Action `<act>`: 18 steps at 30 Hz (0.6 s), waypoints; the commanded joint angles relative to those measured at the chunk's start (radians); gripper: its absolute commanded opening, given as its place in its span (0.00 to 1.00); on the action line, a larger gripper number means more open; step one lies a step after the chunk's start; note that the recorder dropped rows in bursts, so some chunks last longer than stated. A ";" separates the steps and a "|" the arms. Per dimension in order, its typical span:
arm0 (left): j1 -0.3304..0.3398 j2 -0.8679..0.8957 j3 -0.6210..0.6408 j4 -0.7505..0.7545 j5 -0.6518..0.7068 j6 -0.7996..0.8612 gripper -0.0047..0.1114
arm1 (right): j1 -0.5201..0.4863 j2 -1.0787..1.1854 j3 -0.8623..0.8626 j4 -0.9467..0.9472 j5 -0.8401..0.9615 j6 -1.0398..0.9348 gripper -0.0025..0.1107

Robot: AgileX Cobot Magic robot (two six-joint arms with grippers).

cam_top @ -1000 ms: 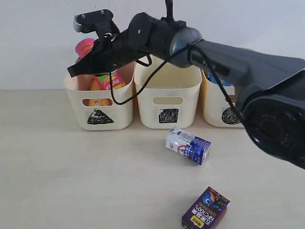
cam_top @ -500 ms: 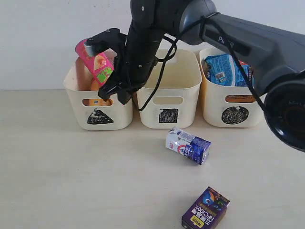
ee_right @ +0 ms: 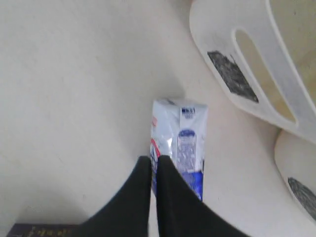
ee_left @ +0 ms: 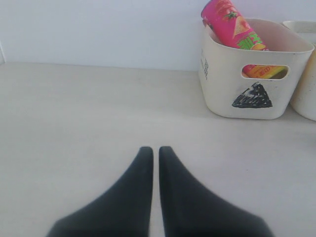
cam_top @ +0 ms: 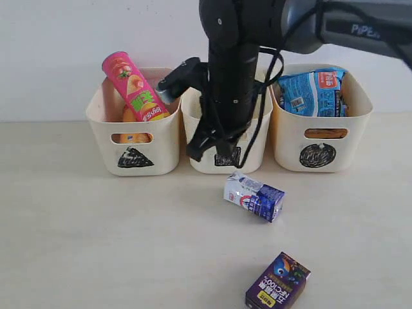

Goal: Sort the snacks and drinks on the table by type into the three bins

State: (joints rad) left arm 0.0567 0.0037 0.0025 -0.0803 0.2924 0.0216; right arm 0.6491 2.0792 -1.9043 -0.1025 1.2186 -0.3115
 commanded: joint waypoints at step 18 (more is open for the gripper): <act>-0.003 -0.004 -0.002 -0.002 -0.008 -0.005 0.07 | -0.544 -0.446 0.632 0.015 -0.163 0.179 0.02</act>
State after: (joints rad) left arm 0.0567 0.0037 0.0025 -0.0803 0.2924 0.0216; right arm 0.1794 1.6936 -1.3405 -0.1208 1.1064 -0.1570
